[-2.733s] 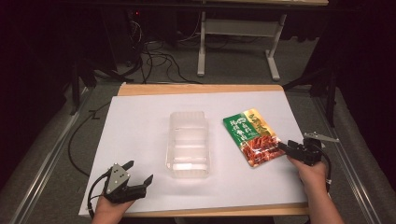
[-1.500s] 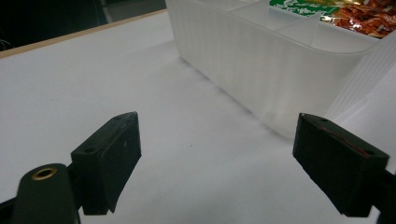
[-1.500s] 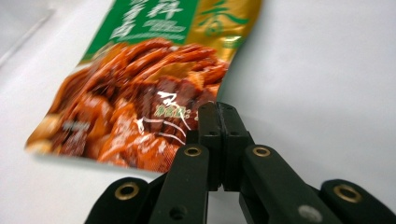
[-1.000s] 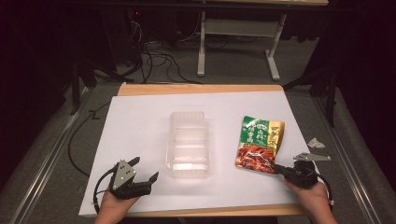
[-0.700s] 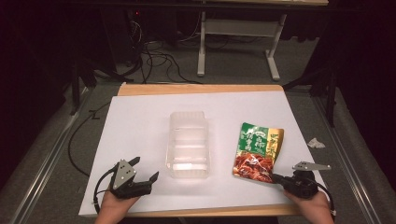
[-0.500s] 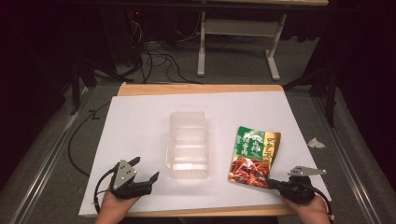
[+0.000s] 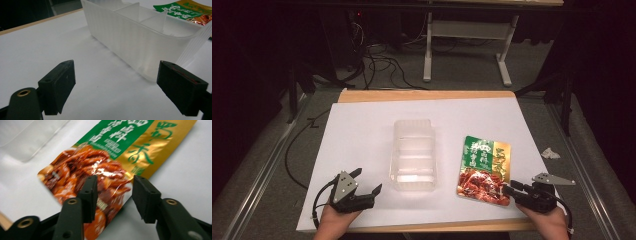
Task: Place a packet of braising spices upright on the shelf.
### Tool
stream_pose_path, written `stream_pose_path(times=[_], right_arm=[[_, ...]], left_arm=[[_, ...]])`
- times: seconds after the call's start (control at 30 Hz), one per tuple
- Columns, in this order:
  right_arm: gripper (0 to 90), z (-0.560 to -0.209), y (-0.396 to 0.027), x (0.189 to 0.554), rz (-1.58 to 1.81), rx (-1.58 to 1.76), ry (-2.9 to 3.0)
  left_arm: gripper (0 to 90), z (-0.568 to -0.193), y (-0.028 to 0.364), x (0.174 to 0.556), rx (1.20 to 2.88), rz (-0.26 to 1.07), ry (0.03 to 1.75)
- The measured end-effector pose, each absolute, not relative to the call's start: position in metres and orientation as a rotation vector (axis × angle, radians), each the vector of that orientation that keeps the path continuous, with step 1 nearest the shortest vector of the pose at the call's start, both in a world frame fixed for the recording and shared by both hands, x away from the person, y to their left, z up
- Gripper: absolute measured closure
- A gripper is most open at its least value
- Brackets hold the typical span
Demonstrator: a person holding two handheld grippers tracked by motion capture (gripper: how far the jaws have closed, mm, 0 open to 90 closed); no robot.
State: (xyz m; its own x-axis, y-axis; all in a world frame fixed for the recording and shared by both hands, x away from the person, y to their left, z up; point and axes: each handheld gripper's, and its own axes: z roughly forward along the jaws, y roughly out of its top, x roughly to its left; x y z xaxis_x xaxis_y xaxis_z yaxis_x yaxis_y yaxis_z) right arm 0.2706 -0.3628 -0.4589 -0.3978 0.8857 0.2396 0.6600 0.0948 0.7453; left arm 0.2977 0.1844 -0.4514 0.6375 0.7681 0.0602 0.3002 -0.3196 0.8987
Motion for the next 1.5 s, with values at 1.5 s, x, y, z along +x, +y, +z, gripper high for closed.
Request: stream_pose_path(times=[1.5], right_arm=[[31.2,-0.477,-0.4,0.411,1.331,1.833,1.869]], left_arm=[[15.8,-0.455,0.186,0.296,1.912,0.615,0.865]])
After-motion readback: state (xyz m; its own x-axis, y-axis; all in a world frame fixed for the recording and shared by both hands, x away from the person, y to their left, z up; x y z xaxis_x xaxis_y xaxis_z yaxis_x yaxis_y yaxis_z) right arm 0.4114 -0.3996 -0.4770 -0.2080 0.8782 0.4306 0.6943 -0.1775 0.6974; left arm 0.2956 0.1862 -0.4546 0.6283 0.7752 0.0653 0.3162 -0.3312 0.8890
